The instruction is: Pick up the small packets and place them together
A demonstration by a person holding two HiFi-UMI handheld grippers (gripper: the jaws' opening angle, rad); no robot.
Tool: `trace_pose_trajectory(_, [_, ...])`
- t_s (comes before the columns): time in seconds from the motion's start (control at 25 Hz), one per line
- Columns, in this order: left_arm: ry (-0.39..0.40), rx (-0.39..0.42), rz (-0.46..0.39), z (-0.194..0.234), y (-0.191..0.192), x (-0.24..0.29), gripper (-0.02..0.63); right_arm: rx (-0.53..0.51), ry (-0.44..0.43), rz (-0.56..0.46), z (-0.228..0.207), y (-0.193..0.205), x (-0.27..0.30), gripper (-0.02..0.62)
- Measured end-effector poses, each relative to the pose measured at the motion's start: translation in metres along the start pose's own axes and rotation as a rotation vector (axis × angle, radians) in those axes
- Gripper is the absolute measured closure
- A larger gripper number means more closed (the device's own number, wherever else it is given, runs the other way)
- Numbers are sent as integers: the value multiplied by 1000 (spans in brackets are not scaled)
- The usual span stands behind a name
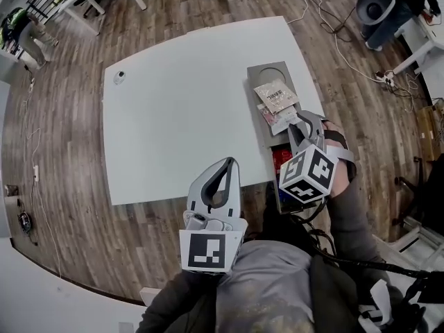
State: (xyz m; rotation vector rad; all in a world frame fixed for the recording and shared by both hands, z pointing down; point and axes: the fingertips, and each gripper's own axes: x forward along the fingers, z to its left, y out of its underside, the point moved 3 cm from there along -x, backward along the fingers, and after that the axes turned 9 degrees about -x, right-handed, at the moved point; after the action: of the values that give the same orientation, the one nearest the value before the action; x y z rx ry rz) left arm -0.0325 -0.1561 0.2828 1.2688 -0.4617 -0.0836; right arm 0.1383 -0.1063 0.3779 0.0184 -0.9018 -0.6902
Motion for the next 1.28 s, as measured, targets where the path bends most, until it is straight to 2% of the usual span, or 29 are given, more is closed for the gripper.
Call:
trace_pose_trajectory(0.16, [64,11,2,-12,4,-10,604,33,35,33,11,15,-22,463])
trace_pose_trajectory(0.28, [125,25,2,-22,7,-14,605,97,48,46,19,28,-39,463])
trace_pose_trajectory(0.48, [233,52,42,-34,24,-24,604,230,-27,25,68,39,-55,463])
trace_pose_trajectory(0.68, [309,87,104,-46,43,-26,604,242,-77,75,122,53,-52,463])
trace_pose_trajectory(0.96, [327,127,140,-54,44,-25,604,167,-98,51,137,41,-46,463])
trace_pose_trajectory(1.16, [274,100,137,-38,44,-17,605,95,-182,44,146,33,-23,462])
trace_pose_trajectory(1.28, [233,79,138,-26,47,-7,604,53,-232,39,148,30,-5,437])
